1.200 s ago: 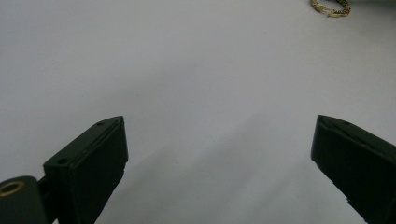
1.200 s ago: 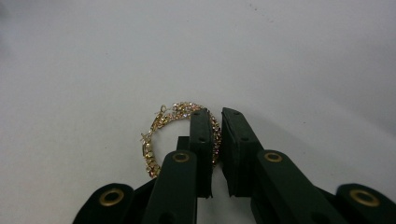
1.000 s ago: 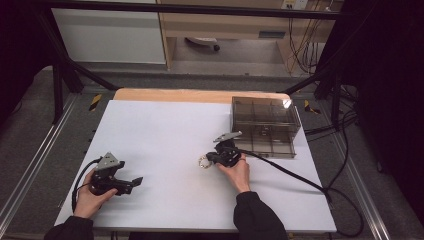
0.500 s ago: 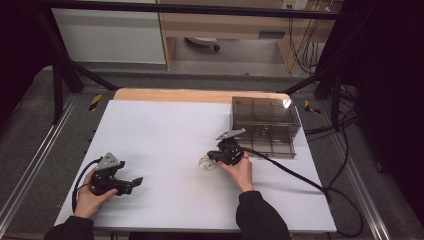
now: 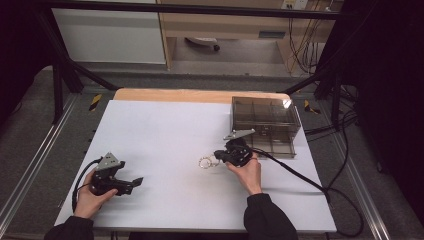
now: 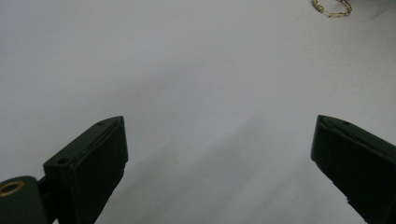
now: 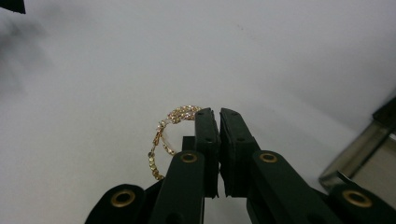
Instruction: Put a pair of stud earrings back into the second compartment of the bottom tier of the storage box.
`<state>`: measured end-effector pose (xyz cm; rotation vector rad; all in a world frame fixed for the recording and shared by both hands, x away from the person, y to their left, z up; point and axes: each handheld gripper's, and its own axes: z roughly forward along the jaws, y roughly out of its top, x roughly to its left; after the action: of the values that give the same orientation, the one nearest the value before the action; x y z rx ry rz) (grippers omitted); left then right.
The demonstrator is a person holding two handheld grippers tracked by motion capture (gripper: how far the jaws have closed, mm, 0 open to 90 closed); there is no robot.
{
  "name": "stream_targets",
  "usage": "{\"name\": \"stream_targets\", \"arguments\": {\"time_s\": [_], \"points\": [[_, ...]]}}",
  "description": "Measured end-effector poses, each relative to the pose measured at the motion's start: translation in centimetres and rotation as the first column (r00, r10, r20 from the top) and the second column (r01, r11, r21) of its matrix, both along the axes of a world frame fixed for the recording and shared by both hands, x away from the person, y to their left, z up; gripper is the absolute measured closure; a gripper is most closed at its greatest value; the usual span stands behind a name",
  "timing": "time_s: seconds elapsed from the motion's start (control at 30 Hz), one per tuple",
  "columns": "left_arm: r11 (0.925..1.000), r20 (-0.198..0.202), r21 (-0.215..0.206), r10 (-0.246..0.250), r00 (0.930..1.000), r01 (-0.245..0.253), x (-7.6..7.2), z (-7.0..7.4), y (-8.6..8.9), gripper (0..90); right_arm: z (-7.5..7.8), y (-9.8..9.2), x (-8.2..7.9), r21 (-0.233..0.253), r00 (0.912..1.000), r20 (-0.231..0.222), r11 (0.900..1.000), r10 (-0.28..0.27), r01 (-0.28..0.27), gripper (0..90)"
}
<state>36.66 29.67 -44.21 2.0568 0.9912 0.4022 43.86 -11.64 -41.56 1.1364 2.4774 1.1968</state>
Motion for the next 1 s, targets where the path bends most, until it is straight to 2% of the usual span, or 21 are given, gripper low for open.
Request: {"name": "stream_targets", "arguments": {"time_s": [0.5, 1.0], "points": [[1.0, -0.001, 0.002, -0.002, 1.0, 0.002, 0.0, 0.0, -0.1, 3.9, 1.0, -5.7, -2.0, 0.023, 0.9972, 0.009, 0.997, -0.074, 0.074, 87.0], [1.0, 0.0, 0.005, -0.003, 1.0, 0.003, 0.0, 0.0, -0.1, 3.9, 1.7, -9.6, -2.4, 0.035, 0.987, 0.028, 0.987, -0.158, 0.157, 86.9]]}}
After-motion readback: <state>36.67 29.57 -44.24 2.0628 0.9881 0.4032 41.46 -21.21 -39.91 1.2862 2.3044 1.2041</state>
